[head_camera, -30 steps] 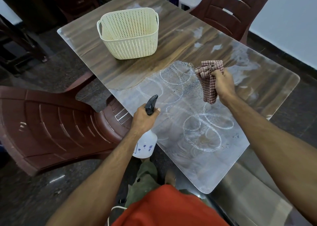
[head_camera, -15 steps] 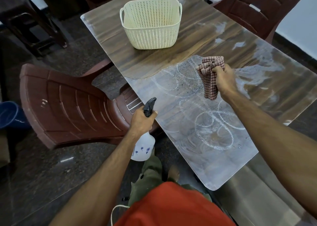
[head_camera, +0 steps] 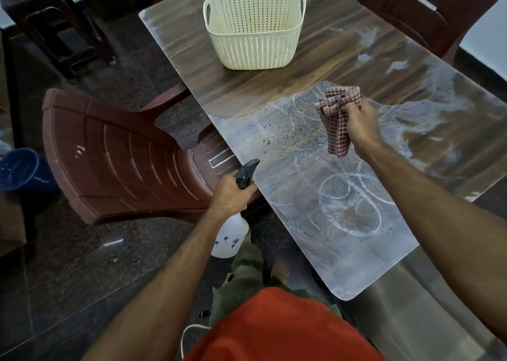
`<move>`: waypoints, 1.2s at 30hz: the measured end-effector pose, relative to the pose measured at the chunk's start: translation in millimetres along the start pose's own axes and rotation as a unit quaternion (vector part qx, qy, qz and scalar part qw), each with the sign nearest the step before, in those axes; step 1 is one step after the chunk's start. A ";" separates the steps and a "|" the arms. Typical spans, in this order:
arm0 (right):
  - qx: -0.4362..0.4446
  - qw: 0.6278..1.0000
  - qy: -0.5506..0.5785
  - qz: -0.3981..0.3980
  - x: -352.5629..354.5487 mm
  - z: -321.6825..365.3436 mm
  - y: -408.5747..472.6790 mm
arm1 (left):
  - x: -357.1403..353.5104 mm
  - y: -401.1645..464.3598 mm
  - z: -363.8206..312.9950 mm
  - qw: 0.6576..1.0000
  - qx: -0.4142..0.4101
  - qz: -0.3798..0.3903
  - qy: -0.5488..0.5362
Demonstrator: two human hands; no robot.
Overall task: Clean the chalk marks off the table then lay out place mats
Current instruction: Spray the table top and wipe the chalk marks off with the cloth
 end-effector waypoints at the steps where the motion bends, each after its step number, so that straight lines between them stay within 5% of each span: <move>1: 0.001 1.000 0.000 -0.005 3.7 -0.1 0.4 | -2.9 1.1 -2.0 1.000 0.000 0.002 0.010; 10: 0.063 0.988 -0.110 -0.090 60.4 -5.5 0.5 | -37.9 11.6 -37.4 0.996 -0.056 0.057 0.026; 16: 0.127 0.899 -0.409 0.085 19.1 -56.7 -13.3 | -42.8 26.5 -57.5 0.994 -0.091 0.051 -0.025; 24: 0.119 0.815 -0.553 0.124 -18.5 -112.4 -0.3 | -38.5 59.8 -76.4 0.991 -0.115 0.048 -0.043; 36: 0.095 0.813 -0.572 0.048 -14.7 -103.8 108.2 | -41.4 120.5 -104.8 0.990 -0.101 0.065 -0.078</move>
Point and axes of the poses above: each hand's wrist, its own y-axis towards the middle knuckle, its own x-axis out of the back of the hand, z = x × y, the point moved 10 cm from there along y, towards the middle knuckle, and after that the axes turned 2 degrees about -y, right-handed, at the moved point
